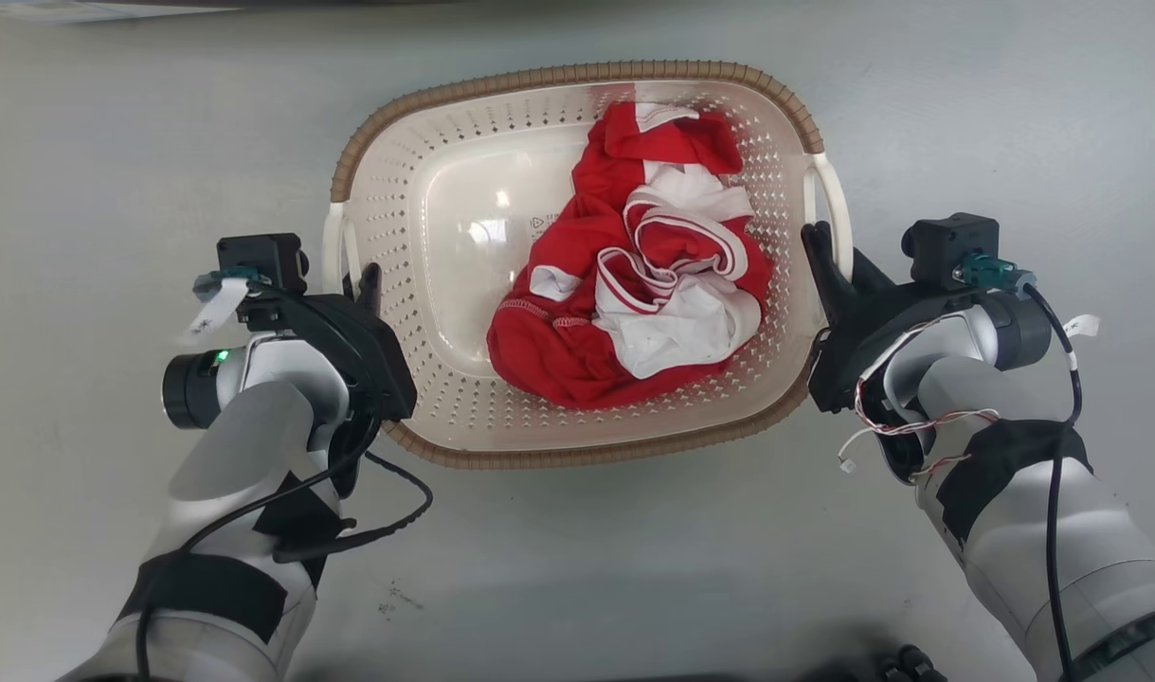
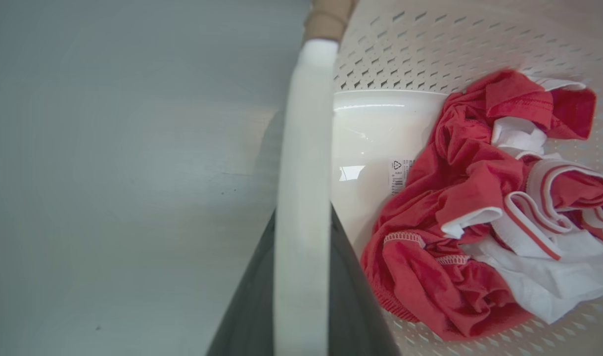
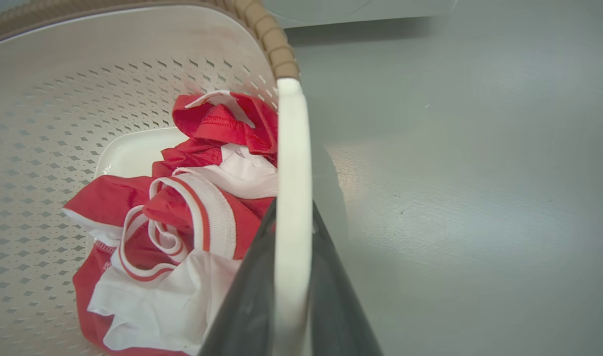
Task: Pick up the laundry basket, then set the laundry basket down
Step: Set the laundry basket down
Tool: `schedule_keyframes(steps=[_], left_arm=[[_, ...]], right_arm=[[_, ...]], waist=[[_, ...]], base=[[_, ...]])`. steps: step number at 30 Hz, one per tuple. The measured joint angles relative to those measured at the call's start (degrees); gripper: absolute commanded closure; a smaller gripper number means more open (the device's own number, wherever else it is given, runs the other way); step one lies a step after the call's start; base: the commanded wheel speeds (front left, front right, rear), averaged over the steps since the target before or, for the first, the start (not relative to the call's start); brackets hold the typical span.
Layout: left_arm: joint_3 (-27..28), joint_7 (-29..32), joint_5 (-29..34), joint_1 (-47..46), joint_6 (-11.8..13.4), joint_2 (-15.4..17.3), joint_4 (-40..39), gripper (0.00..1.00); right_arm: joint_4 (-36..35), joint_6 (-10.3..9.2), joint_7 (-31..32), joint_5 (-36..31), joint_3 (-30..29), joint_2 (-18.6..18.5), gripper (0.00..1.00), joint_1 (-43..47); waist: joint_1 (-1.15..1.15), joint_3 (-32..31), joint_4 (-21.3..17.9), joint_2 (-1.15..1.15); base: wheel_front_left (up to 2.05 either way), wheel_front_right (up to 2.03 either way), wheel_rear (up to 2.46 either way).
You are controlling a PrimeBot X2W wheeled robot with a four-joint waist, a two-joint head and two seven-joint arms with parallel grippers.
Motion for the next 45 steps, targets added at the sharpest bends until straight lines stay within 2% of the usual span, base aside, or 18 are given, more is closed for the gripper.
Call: schedule_keyframes(steps=[1, 6, 13, 20, 30, 45], left_arm=[[0.02, 0.80, -0.16, -0.05, -0.05, 0.02, 0.13, 0.00], [-0.32, 1.43, -0.15, -0.14, -0.57, 1.46, 0.54, 0.00], [-0.43, 1.20, -0.15, -0.29, -1.02, 1.35, 0.63, 0.00], [-0.48, -1.49, -0.15, 0.67, -1.32, 1.36, 0.82, 0.00], [-0.62, -5.77, -0.14, 3.61, -1.47, 1.41, 0.88, 0.00], [-1.52, -7.76, 1.01, 9.03, -1.48, 1.70, -1.81, 0.00]], right_arm=[[-0.01, 0.00, 0.01, 0.00, 0.07, 0.01, 0.00, 0.00], [0.04, -0.07, 0.00, -0.01, 0.35, -1.22, 0.00, 0.05], [-0.32, -0.07, -0.03, 0.15, 0.00, -1.23, 0.00, 0.64], [-1.48, -0.07, -0.05, 1.58, -1.46, -1.65, 0.00, 3.64], [-4.31, -0.07, -0.05, 1.98, -3.00, -2.20, 0.00, 7.36], [-10.06, -0.07, -0.05, 1.80, -5.72, -3.85, 0.00, 13.57]], waist=[[0.00, -0.08, 0.01, 0.00], [0.00, -0.74, 0.13, 0.00], [0.00, -2.79, 0.34, 0.00], [0.00, -6.29, 0.22, 0.00], [0.00, -13.34, -0.23, 0.00], [-0.01, -26.26, -0.19, 0.00]], base=[[0.00, 0.00, 0.00], [0.00, 0.00, 0.00], [0.00, 0.00, 0.00], [0.00, 0.00, 0.00], [0.00, 0.00, 0.00], [0.00, 0.00, 0.00]])
